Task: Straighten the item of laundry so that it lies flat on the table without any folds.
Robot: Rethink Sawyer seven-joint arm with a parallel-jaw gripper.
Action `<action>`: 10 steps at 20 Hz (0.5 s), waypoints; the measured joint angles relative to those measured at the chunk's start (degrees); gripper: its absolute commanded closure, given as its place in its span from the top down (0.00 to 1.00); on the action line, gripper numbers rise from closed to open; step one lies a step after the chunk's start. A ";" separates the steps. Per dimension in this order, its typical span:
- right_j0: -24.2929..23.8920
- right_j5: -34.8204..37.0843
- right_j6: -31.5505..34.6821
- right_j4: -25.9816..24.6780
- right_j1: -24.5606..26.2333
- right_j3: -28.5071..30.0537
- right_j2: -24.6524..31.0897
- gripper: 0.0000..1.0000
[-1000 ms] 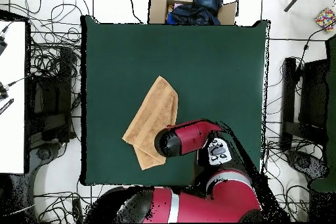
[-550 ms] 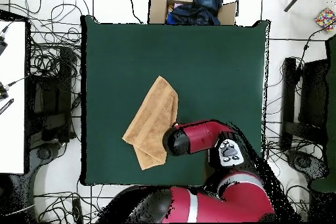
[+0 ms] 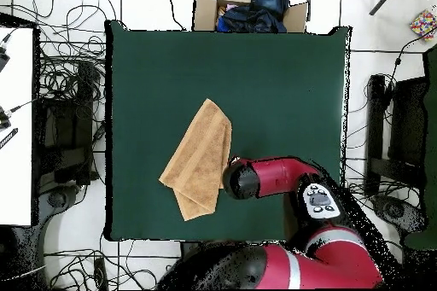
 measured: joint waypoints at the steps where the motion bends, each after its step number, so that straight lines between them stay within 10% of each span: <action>1: -0.14 0.00 0.00 0.14 0.00 0.00 0.10 1.00; 10: -0.76 0.00 0.00 2.68 -0.04 0.56 1.05 1.00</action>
